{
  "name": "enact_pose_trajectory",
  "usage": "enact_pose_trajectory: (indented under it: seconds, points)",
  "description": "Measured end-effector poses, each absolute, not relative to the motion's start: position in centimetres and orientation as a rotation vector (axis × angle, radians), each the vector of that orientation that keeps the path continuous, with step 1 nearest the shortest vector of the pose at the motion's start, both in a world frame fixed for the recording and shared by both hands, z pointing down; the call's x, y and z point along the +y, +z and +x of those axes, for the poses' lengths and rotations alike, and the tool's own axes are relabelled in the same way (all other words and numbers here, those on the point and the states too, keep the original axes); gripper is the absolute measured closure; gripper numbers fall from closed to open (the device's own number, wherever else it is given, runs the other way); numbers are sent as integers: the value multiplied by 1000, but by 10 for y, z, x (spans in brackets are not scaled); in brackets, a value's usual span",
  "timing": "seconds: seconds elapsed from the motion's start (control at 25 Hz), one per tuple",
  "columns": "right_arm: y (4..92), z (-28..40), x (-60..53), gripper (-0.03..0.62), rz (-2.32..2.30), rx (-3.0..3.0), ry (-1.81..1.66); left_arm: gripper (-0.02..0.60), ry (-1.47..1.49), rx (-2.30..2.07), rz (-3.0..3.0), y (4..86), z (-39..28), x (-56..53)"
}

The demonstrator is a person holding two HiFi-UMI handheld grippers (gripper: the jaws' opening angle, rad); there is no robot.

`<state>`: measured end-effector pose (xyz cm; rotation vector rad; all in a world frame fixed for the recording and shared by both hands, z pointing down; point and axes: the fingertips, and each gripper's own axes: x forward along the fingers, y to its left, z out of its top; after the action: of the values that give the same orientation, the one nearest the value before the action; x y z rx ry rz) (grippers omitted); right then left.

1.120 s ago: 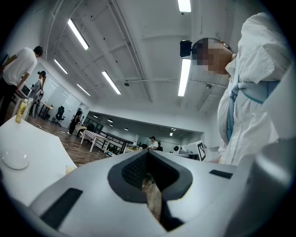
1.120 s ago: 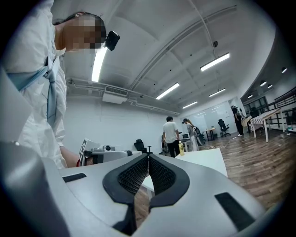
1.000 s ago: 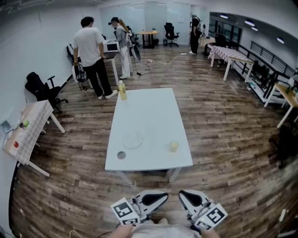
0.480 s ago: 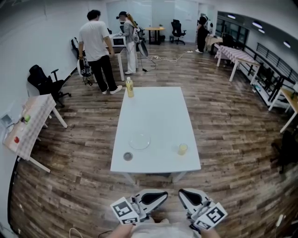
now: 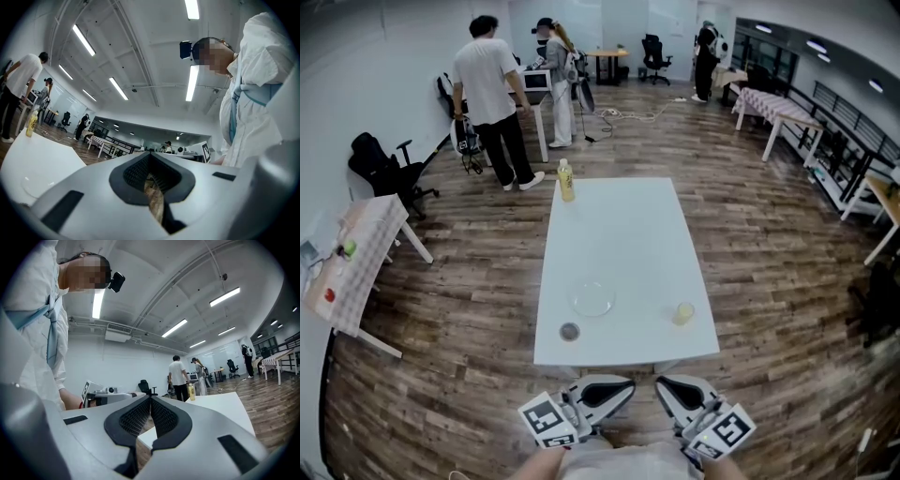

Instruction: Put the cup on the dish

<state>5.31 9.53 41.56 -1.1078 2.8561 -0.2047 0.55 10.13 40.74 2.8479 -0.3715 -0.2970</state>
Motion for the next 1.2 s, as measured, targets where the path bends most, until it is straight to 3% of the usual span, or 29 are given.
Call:
enact_pose_trajectory:
  seconds: [0.68, 1.2]
  points:
    - [419, -16, 33, 562, -1223, 2830, -176, 581, -295, -289, 2881, 411, -67, 36]
    - [427, -19, 4, 562, -1235, 2842, -208, 581, -302, -277, 2862, 422, -66, 0]
